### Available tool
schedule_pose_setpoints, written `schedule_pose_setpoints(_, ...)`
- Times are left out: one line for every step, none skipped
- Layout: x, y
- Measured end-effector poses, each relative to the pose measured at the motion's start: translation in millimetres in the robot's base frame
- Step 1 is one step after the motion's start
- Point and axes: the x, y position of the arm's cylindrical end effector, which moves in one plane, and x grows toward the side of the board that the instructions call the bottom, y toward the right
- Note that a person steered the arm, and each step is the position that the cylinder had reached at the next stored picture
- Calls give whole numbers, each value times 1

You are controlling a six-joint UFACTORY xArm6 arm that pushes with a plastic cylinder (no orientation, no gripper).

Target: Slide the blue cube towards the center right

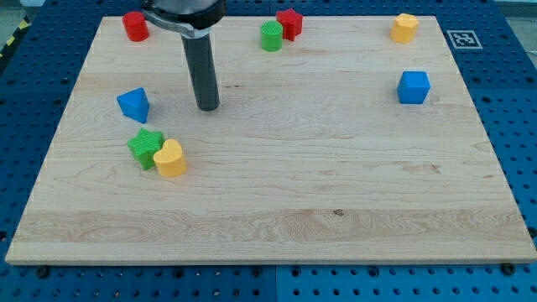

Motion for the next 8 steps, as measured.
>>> schedule_pose_setpoints(-32,0)
schedule_pose_setpoints(-67,15)
schedule_pose_setpoints(-75,58)
schedule_pose_setpoints(-75,118)
schedule_pose_setpoints(-75,176)
schedule_pose_setpoints(-75,233)
schedule_pose_setpoints(-75,274)
schedule_pose_setpoints(-69,276)
